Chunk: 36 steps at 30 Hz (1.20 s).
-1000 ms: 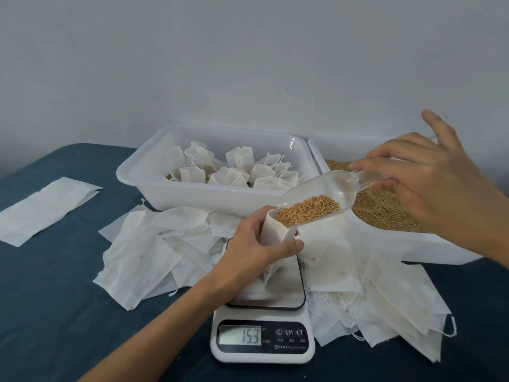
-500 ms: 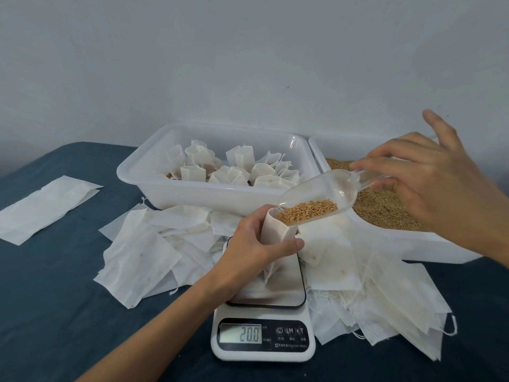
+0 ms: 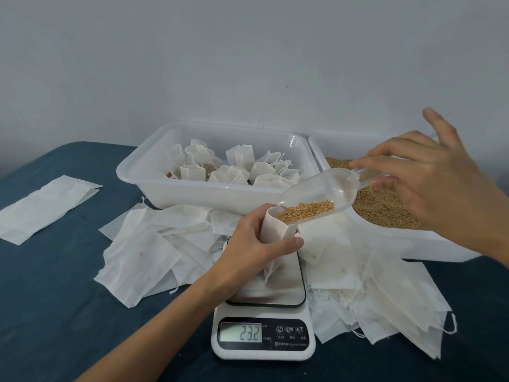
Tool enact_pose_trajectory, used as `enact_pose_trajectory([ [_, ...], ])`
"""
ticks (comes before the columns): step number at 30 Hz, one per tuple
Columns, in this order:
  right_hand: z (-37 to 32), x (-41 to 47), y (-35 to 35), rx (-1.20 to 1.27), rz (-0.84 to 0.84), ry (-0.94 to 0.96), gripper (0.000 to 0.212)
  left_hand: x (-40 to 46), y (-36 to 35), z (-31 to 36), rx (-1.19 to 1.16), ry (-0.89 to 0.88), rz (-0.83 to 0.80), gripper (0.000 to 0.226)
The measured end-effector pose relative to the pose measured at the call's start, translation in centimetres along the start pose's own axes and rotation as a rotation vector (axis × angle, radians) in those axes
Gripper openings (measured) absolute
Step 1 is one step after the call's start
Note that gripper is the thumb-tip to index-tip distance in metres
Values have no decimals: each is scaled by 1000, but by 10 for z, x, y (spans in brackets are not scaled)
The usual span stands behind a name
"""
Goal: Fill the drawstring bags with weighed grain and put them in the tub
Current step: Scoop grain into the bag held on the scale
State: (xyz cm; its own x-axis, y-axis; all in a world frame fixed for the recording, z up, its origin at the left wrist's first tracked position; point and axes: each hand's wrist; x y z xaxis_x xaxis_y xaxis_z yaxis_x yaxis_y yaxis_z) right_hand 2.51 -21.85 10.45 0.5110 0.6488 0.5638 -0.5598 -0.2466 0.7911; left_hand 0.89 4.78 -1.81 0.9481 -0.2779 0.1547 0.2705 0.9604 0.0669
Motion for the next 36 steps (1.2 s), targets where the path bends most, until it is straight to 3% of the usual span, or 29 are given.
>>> enact_pose_trajectory([
  [8, 4, -5, -6, 72, -40, -54, 25, 1, 0, -1, 12, 23, 4, 50],
  [13, 9, -15, -20, 433, -157, -299, 28, 0, 0, 0, 23, 14, 7, 37],
  [16, 25, -24, -24, 543, -142, -503, 27, 0, 0, 2, 35, 21, 36, 41],
  [21, 74, -45, -41, 391, -192, -856, 22, -1, 0, 4, 47, 36, 46, 39],
  [24, 95, -53, -57, 222, -401, -1008, 24, 0, -2, 4, 52, 34, 62, 37],
  [27, 99, -52, -70, 101, -665, -1080, 26, -1, -1, 2, 96, -1, 39, 18],
  [30, 91, -46, -77, 11, -729, -1076, 26, -1, 1, -1, 168, -59, 14, 26],
  [31, 85, -44, -75, -23, -685, -1053, 28, 0, 0, -2, 191, -84, 22, 32],
  [33, 63, -40, -67, -26, -396, -949, 25, 1, -1, -2, 194, -119, 54, 37],
  [35, 21, -33, -54, 182, 4, -763, 15, 4, -2, 3, 161, -130, 94, 37],
  [36, -5, -29, -49, 321, 125, -664, 12, 6, -1, 6, 157, -139, 107, 37],
])
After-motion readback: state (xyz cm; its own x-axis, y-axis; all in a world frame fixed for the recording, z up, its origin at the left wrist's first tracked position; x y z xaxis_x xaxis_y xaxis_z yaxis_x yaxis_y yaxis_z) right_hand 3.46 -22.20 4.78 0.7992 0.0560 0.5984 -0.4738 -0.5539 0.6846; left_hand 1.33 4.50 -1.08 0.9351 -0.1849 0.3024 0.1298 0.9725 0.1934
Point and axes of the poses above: each hand's wrist, its own x-axis towards the middle knuckle, its own y-axis out of the back of the hand, z = x × y, and after that the axes turned 9 degrees about x, right-handed
